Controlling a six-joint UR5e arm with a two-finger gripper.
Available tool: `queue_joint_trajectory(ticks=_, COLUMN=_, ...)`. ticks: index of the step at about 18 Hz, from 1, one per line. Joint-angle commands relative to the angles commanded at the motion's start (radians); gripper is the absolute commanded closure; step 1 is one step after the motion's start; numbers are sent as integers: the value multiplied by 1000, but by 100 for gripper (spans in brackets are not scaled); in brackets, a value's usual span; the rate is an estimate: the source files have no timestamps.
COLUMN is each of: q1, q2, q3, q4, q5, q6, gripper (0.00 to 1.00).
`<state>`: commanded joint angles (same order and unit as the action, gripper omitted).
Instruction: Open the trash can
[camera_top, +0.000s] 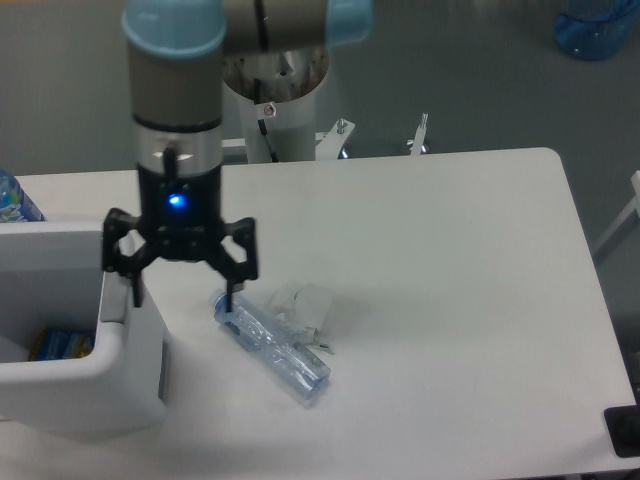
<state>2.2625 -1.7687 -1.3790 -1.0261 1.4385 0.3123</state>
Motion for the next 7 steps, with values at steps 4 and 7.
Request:
queue_joint_trajectory(ticks=4, q1=17, q2=0, q3=-5, q4=-83, q5=137, q6=221, gripper=0)
queue_joint_trajectory(ticks=7, q1=34, q2=0, q3=-5, q4=-103, q5=152, q6=297, gripper=0)
